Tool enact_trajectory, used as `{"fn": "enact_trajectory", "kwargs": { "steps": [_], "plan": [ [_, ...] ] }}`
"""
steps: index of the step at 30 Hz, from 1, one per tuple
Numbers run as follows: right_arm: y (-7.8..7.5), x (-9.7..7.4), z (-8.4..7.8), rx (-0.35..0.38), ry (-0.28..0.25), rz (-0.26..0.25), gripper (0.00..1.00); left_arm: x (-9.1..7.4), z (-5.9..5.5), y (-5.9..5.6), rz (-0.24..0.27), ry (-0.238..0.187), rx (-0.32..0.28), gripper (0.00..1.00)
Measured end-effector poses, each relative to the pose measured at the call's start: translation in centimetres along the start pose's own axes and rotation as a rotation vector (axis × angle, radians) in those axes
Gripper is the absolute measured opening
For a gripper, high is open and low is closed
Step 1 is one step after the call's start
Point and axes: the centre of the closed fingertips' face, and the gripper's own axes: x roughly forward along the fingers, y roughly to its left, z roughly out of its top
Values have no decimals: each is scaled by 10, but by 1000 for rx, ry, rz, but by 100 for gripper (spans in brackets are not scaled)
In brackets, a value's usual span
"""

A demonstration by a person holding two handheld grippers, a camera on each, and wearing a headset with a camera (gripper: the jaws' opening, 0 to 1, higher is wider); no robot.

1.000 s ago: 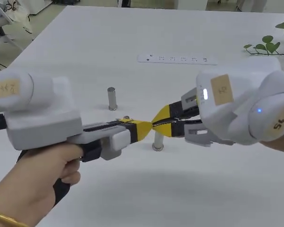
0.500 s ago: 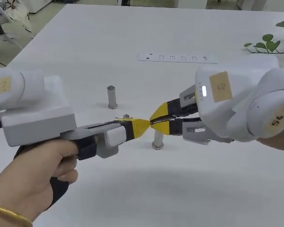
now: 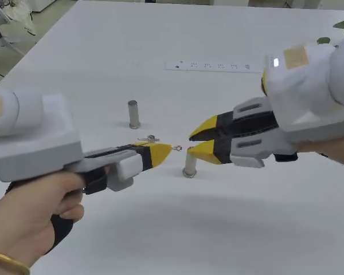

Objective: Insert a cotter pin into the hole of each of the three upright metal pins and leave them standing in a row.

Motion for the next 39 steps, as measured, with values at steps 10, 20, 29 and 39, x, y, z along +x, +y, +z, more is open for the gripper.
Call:
{"fn": "enact_trajectory", "kwargs": {
  "steps": [10,20,29,39],
  "plan": [
    [0,-9,-6,198,-25,100,19,-3,-10,-13,-63,44,185,0],
    [19,-14,-10,185,-12,246,19,-6,-13,-34,-187,63,285,0],
    [31,-15,-14,165,-16,320,17,-9,-22,-40,-238,100,314,0],
    [46,-12,-21,169,-6,380,15,-13,-27,-53,-310,104,333,0]
  ]
}}
